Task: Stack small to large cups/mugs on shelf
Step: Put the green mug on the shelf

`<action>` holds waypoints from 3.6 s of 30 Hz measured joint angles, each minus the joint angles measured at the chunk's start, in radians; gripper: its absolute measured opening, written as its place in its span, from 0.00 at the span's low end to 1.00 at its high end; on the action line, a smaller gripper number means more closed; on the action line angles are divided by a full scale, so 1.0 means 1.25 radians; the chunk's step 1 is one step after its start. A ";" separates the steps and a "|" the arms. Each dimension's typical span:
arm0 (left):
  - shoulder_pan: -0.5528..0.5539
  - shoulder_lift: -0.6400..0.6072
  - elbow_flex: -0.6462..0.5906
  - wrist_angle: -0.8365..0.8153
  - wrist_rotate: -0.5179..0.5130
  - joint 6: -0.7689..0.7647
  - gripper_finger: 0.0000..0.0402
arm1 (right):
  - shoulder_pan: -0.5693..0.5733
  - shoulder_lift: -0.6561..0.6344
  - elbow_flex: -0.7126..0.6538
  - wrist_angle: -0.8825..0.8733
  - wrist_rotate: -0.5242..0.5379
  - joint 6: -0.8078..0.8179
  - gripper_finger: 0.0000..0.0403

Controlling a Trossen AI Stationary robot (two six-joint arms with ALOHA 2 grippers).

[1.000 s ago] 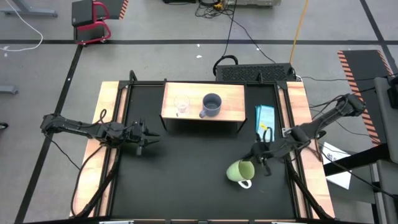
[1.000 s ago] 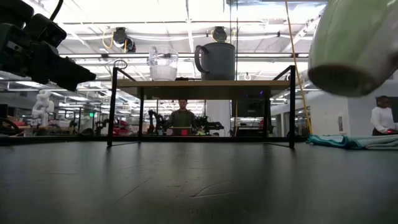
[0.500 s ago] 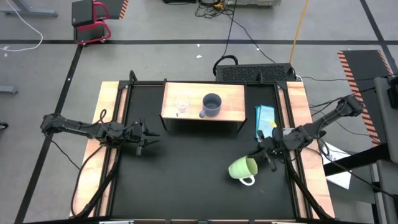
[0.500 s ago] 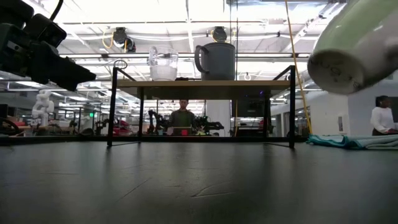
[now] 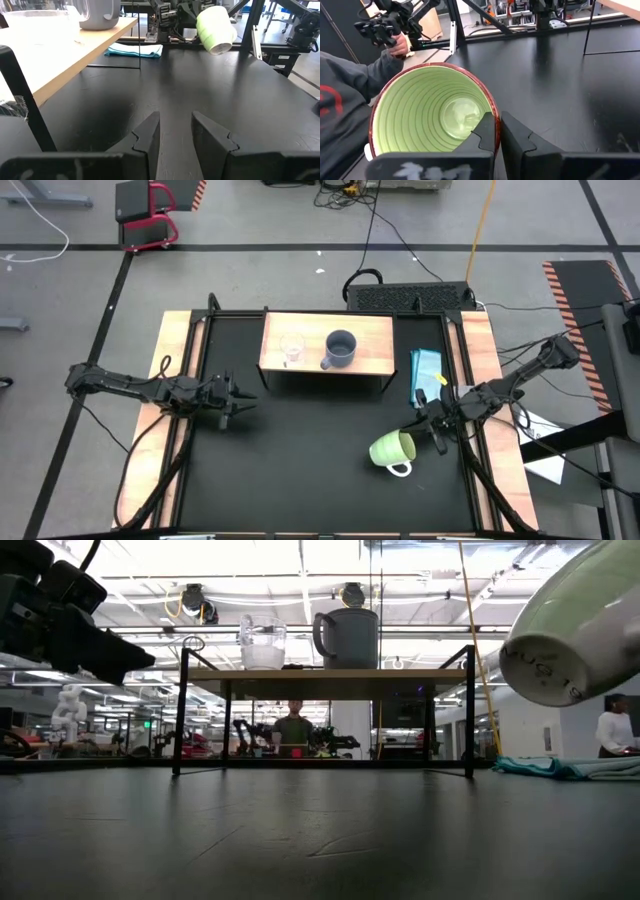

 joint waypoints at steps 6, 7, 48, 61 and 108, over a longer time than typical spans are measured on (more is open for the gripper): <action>0.000 0.000 0.000 0.002 0.000 0.005 0.28 | 0.000 0.000 -0.014 0.000 0.000 0.010 0.00; 0.000 0.000 0.000 0.002 0.000 0.005 0.28 | 0.000 0.000 -0.016 0.000 0.000 0.014 0.00; 0.000 0.000 0.000 0.002 -0.001 0.025 0.28 | -0.088 0.000 0.222 -0.144 -0.023 -0.148 0.00; 0.000 0.000 0.000 0.002 -0.001 0.048 0.28 | -0.228 0.027 0.385 -0.282 -0.023 -0.172 0.00; 0.000 0.000 0.001 -0.029 0.000 0.050 0.28 | -0.871 0.624 1.040 -0.821 -0.381 -0.335 0.00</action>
